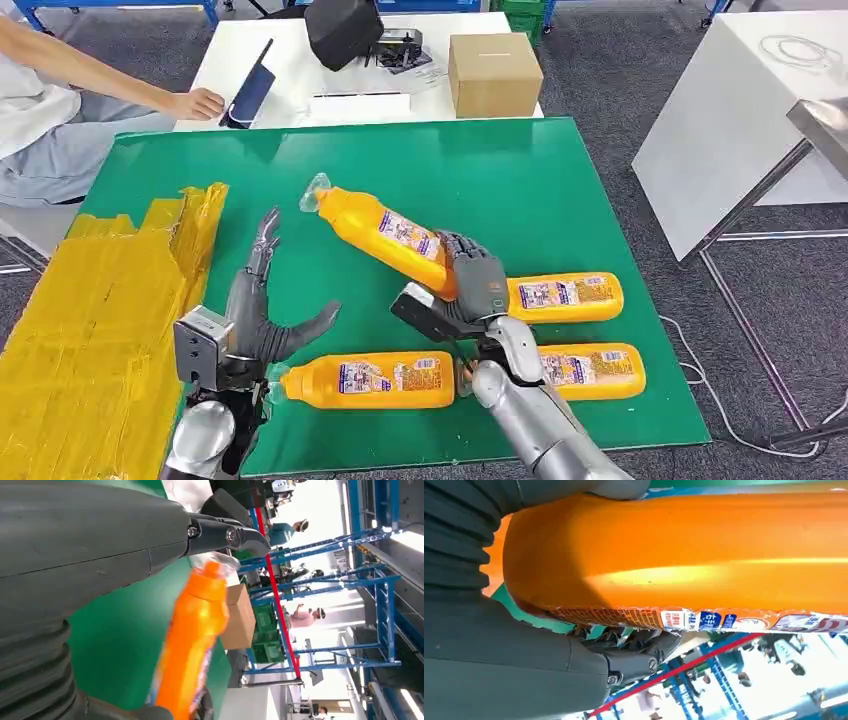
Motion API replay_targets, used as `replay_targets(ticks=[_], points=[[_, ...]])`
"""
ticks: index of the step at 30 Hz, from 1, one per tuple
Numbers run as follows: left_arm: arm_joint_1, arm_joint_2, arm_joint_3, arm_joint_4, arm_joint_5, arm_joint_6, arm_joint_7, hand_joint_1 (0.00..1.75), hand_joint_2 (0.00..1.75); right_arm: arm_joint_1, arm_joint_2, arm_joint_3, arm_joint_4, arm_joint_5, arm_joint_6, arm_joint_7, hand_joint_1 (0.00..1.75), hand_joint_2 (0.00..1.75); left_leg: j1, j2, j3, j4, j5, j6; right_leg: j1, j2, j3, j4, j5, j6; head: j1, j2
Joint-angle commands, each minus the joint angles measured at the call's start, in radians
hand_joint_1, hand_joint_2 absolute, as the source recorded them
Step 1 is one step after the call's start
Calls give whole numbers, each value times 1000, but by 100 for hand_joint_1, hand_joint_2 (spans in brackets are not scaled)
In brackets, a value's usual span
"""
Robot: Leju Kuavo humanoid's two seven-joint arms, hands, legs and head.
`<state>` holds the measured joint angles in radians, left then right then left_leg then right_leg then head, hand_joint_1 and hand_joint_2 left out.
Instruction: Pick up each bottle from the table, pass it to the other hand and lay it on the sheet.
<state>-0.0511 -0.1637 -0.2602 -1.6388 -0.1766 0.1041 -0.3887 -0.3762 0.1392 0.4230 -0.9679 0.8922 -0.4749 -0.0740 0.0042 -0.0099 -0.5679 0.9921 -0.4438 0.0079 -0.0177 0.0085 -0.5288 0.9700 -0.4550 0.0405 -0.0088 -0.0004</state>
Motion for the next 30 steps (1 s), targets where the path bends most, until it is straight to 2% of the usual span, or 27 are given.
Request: replay_targets(ticks=[1, 3, 6, 8, 9, 13, 30], points=[[11, 18, -5, 21, 39, -12, 22, 0, 175, 158, 19, -207, -277, -274, -64, -188, 175, 175, 0, -3, 1, 0, 0, 0, 1, -4, 2, -1, -1, -2, 0, 0], [7, 21, -20, 31, 53, -20, 24, 0, 175, 191, 30, -210, -335, -328, -54, -237, 175, 175, 1, -4, 1, 0, -1, 0, 1, -5, 3, -1, -1, -2, 0, 0], [-6, 29, -38, 43, 109, -55, 43, 0, 175, 223, 35, -175, -397, -418, 26, -278, 175, 175, 0, -2, 1, 0, -1, 0, 0, -3, 2, 0, -1, -1, 0, 0], [-26, 43, -51, 71, 170, -115, 114, 0, 175, 225, 32, -140, -401, -456, 94, -282, 175, 175, 0, -2, 1, 0, 0, 0, 0, -3, 1, 0, -1, -1, 0, 0], [-49, 52, -52, 119, 287, -205, 200, 0, 175, 223, 29, -116, -396, -495, 149, -298, 175, 175, 1, -2, 1, 0, -1, -1, 1, -4, 2, 0, -1, -2, 0, 0], [-104, 57, -30, 235, 416, -255, 228, 0, 175, 202, 38, -53, -342, -487, 165, -313, 175, 175, 1, -2, 3, -1, 1, -1, 1, -4, 3, -2, 0, -2, 0, 0], [-125, 61, -48, 211, 489, -259, 233, 0, 175, 154, 27, 104, -189, -370, 177, -306, 175, 175, 1, 1, 2, -1, 0, 0, 1, -1, 2, -1, 0, -1, 0, 0]])
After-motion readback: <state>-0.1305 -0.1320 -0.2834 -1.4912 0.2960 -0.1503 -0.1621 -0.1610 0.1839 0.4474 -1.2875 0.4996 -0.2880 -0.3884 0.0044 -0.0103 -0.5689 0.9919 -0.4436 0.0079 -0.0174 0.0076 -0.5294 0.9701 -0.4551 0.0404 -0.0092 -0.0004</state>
